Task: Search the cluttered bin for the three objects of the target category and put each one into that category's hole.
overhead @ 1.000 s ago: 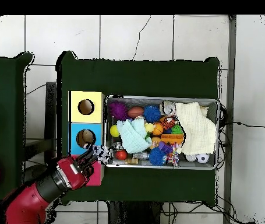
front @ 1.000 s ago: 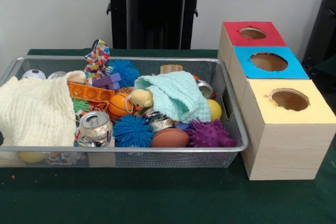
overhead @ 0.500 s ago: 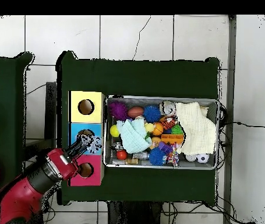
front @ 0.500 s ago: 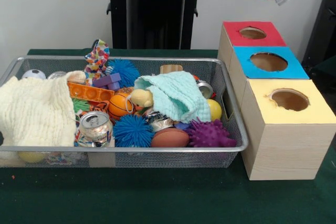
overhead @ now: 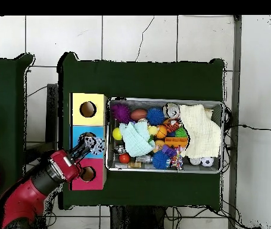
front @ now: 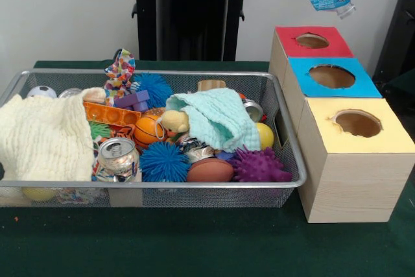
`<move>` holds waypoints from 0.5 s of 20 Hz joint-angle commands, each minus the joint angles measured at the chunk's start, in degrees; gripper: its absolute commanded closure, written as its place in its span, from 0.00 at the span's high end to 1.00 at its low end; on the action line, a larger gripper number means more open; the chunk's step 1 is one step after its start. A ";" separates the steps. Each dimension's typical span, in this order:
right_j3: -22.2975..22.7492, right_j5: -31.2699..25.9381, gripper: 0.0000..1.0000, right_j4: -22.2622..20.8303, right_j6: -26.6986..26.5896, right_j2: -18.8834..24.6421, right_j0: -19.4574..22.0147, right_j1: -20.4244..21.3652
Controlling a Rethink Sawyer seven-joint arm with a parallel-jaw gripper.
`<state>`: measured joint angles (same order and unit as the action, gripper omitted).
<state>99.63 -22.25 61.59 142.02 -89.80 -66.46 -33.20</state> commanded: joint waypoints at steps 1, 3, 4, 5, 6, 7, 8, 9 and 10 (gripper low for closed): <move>-9.51 -4.07 0.00 0.97 21.29 0.54 3.04 -5.27; -9.80 -4.49 0.00 1.15 21.92 0.27 3.11 -5.86; -9.88 -4.73 0.00 1.17 22.17 0.04 3.15 -6.15; -10.05 -4.80 0.00 1.16 22.36 -0.24 3.17 -6.61; -10.20 -4.94 0.00 1.24 22.73 -0.67 3.29 -7.09; -10.47 -5.27 0.00 1.29 23.24 -1.17 3.42 -7.70; -10.74 -5.72 0.00 1.31 23.76 -1.75 3.60 -8.27; -10.92 -6.09 0.00 1.41 24.27 -1.88 3.65 -8.63; -11.19 -6.30 0.00 1.53 24.66 -2.05 3.73 -8.94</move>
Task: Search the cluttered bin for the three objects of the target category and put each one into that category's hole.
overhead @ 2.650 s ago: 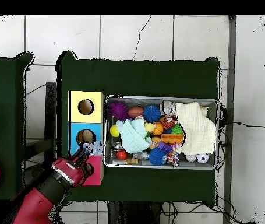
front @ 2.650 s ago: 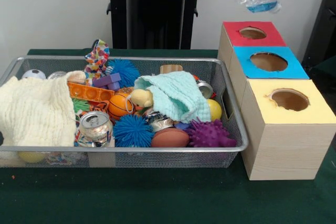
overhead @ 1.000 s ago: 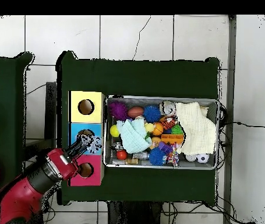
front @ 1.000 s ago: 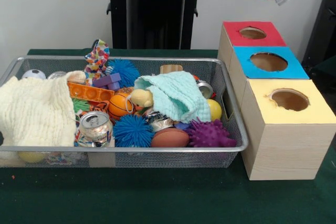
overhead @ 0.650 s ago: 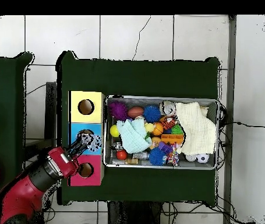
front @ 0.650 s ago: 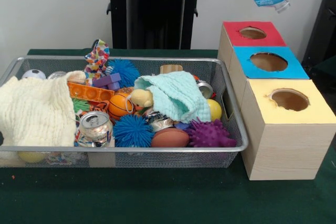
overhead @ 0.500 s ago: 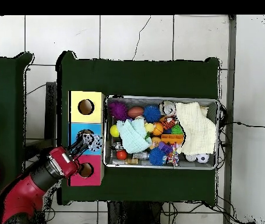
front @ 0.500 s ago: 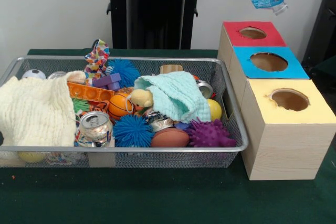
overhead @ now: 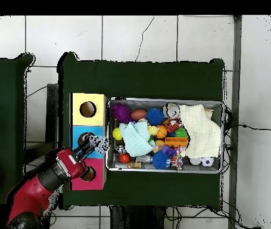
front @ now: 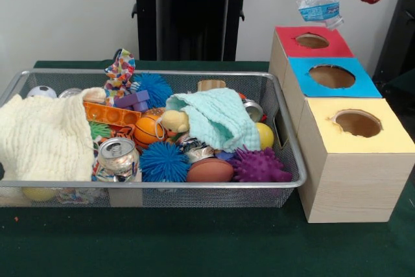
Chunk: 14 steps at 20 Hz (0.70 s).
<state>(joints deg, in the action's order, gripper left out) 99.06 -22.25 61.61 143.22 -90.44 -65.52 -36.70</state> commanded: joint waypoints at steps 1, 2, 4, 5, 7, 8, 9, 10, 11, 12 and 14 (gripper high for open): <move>-10.95 -6.36 0.00 1.74 23.95 -1.24 2.80 -5.65; -11.20 -6.76 0.00 1.78 24.47 -1.52 2.88 -5.97; -11.55 -6.72 0.00 1.93 25.00 -1.37 2.88 -6.07; -11.63 -6.56 0.00 1.96 25.01 -0.92 2.80 -5.78; -11.92 -6.11 0.00 2.00 25.33 -0.19 2.71 -5.51; -12.13 -5.78 0.00 1.89 25.43 0.33 2.66 -5.23; -12.49 -5.66 0.00 1.94 25.96 0.58 2.68 -5.42; -12.71 -5.74 0.00 1.81 26.47 0.53 2.72 -5.58; -12.96 -6.16 0.00 1.84 27.34 0.81 2.67 -5.55; -13.19 -6.40 0.00 1.70 27.93 0.75 2.67 -5.75; -13.67 -6.58 0.00 1.67 28.95 1.32 2.60 -5.76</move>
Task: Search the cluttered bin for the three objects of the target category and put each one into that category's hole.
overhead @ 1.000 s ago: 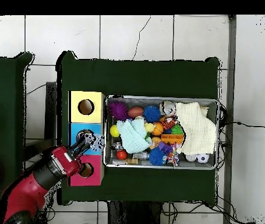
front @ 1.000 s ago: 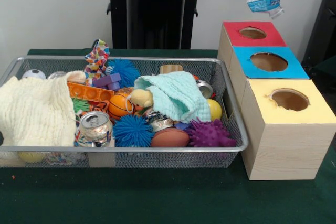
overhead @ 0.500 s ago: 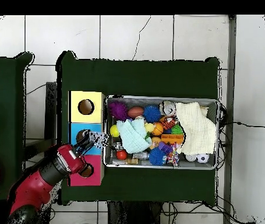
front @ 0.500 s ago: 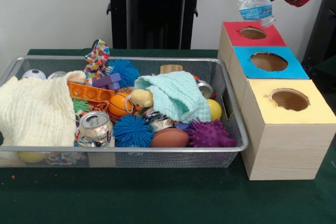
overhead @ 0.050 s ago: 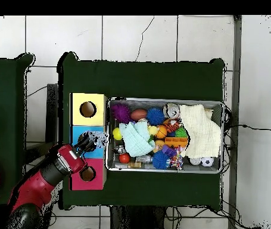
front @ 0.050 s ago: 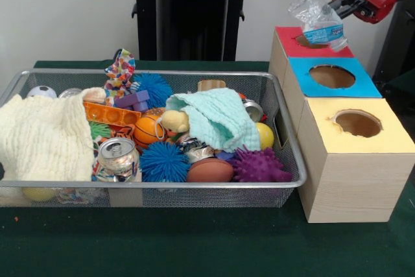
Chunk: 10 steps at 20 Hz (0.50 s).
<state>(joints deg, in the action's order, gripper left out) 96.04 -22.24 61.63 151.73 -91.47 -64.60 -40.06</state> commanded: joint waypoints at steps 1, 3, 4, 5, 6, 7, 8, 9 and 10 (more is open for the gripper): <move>-10.89 -6.75 0.00 1.57 20.99 2.41 1.68 -2.54; -11.21 -7.00 0.00 1.35 22.05 2.13 1.75 -3.08; -11.15 -6.86 0.00 1.20 22.25 2.39 1.63 -3.05; -11.13 -6.74 0.00 1.12 22.53 2.59 1.55 -3.15; -10.95 -6.42 0.00 1.07 22.58 3.12 1.36 -3.02; -10.81 -5.92 0.00 1.19 22.62 4.00 1.20 -2.75; -10.65 -5.22 0.00 1.47 22.72 5.17 0.90 -2.47; -10.65 -4.84 0.00 1.62 22.88 5.89 0.78 -2.50; -10.58 -4.74 0.00 1.85 23.25 6.97 0.49 -2.28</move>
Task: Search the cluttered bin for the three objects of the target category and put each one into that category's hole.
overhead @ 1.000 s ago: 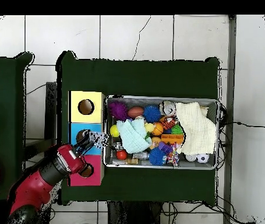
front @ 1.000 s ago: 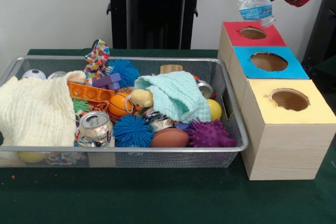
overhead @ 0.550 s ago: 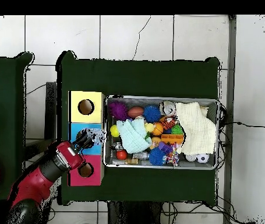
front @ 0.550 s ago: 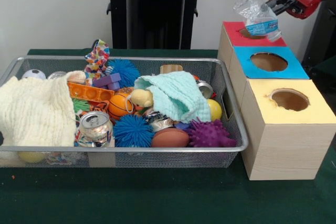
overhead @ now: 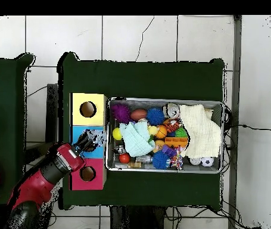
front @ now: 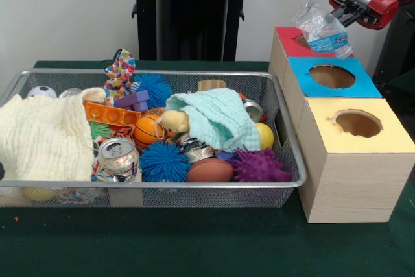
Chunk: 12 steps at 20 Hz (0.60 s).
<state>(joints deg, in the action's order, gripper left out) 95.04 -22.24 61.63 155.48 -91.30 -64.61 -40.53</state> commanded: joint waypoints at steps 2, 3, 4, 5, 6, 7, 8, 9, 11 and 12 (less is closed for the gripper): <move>-9.37 -4.15 0.00 1.83 19.72 7.61 0.25 -2.02; -9.33 -4.21 0.00 1.61 19.72 7.81 0.17 -2.10; -9.10 -4.24 0.00 1.29 19.48 8.22 -0.03 -1.98; -9.04 -4.60 0.00 0.80 19.18 8.26 -0.09 -1.96; -8.95 -4.80 0.00 0.39 18.84 8.52 -0.23 -1.87; -8.86 -5.01 0.00 -0.02 18.50 8.78 -0.37 -1.78; -8.61 -4.97 0.00 -0.33 18.08 9.29 -0.64 -1.61; -8.61 -5.10 0.00 -0.46 17.91 9.84 -0.81 -1.46; -8.38 -5.03 0.00 -0.71 17.57 10.84 -1.28 -1.30; -8.37 -4.77 0.00 -0.80 17.28 11.34 -1.46 -1.23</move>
<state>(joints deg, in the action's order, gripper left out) 93.90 -22.23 61.63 156.93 -86.94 -65.76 -40.53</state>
